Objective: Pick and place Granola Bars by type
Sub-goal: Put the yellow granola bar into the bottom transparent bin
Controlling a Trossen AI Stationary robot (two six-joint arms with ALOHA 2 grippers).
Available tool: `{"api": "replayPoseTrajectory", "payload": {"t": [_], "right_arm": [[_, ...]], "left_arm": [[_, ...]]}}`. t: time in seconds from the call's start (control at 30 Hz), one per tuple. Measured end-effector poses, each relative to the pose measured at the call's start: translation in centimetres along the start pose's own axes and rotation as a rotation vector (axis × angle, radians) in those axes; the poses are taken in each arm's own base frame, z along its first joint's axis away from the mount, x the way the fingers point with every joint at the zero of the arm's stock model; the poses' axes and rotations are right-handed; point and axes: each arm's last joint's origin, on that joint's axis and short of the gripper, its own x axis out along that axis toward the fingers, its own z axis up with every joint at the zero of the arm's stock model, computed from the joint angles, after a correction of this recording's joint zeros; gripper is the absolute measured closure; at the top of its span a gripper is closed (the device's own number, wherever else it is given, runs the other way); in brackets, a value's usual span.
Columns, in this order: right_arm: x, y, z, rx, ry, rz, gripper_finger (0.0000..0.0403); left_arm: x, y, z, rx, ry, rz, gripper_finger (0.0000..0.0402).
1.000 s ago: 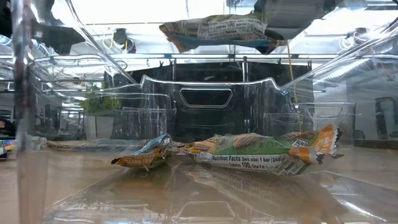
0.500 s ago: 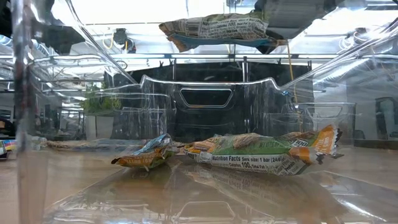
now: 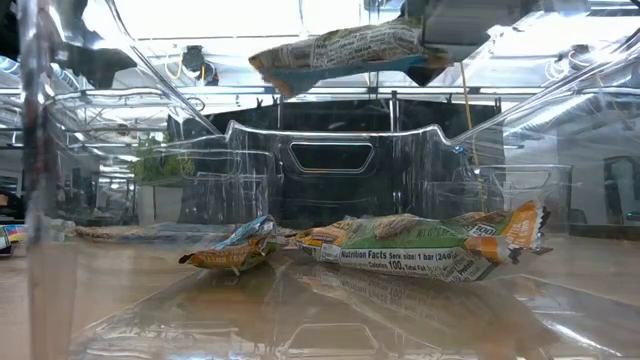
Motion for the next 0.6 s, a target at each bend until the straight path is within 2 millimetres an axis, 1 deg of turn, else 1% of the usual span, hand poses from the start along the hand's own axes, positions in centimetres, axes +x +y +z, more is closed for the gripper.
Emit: {"api": "replayPoseTrajectory", "payload": {"t": [0.33, 0.47, 0.6], "right_arm": [[0.00, 0.06, 0.28, -0.001, -0.029, 0.007, 0.0301], [0.00, 0.06, 0.28, -0.001, -0.029, 0.007, 0.0292], [-0.01, 0.04, 0.28, -0.001, -0.029, 0.006, 0.0292]], "left_arm": [[0.00, 0.00, 0.00, 0.000, 0.000, 0.000, 0.0355], [0.00, 0.00, 0.00, 0.000, 0.000, 0.000, 0.0355], [0.00, 0.00, 0.00, 0.000, 0.000, 0.000, 0.0355]]}}
